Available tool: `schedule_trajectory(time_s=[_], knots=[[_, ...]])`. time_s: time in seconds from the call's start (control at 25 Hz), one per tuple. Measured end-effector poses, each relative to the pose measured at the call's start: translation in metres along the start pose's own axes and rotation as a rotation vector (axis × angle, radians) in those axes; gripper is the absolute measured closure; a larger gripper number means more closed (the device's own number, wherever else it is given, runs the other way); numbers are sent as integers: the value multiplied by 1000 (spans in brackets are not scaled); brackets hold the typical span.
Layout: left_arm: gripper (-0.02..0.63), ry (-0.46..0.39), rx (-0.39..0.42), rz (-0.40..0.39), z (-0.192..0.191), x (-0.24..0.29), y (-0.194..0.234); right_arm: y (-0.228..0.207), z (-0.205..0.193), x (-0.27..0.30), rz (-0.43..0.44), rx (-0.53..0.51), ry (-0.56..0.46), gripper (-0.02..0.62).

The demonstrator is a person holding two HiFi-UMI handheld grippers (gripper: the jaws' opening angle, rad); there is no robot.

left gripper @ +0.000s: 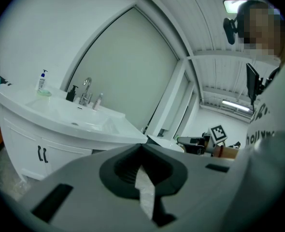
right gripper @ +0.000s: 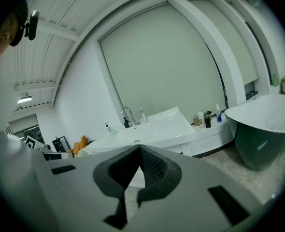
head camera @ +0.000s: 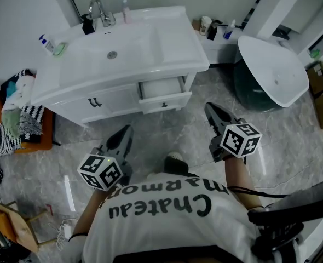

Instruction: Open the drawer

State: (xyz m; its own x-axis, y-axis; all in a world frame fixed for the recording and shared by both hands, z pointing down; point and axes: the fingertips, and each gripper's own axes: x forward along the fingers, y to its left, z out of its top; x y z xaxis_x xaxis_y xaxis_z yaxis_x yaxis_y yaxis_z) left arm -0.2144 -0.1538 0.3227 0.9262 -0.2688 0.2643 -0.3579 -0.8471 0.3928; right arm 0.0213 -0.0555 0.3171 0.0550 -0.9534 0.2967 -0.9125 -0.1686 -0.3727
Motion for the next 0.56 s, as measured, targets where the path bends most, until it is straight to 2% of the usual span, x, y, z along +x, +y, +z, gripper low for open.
schedule_trajectory(time_s=[0.56], knots=[[598, -6, 15, -6, 5, -8, 7, 10, 2, 0, -14, -2, -15, 586]])
